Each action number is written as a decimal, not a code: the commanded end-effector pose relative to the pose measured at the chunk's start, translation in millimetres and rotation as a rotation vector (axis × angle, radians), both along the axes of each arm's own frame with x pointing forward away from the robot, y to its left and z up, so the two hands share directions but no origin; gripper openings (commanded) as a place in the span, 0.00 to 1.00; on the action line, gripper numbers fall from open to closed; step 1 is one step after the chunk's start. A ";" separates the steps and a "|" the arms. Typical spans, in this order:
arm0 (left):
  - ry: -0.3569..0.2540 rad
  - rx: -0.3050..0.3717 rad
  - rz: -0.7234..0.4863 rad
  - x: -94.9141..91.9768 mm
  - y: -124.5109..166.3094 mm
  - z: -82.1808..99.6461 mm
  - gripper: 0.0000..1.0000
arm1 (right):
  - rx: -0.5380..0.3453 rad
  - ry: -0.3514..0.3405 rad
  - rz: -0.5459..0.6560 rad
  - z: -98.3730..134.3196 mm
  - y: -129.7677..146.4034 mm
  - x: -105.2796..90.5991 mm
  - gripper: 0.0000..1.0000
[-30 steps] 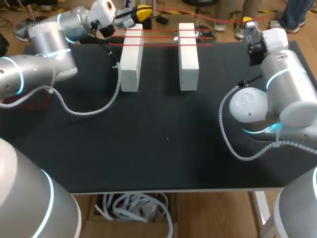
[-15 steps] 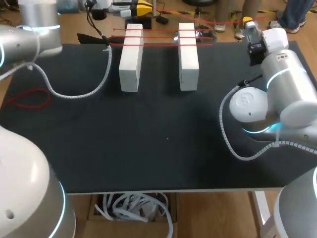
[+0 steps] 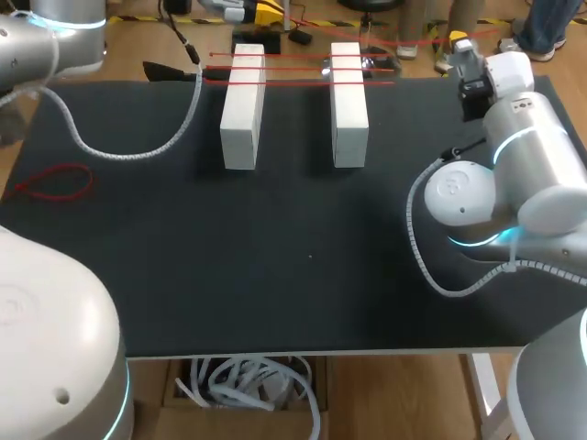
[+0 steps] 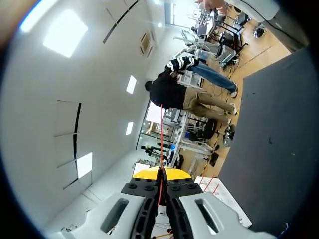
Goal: Grab the tape and strap the tape.
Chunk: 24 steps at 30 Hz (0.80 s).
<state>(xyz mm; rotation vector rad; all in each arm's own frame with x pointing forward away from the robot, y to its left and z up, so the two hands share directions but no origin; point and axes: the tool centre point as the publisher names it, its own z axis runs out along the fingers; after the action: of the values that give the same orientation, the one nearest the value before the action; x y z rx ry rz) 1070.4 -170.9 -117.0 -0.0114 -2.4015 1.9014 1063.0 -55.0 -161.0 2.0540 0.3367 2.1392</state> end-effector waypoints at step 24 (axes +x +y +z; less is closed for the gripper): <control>0.149 0.453 -0.026 -2.8 -35.6 5.5 0.00 | -0.001 0.007 -0.001 2.0 0.2 0.0 0.00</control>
<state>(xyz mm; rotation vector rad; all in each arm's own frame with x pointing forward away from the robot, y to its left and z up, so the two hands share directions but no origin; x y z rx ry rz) 1054.2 -194.9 -118.9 0.1169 -2.5322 1.6396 1063.2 -54.8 -161.2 2.0535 0.3360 2.1393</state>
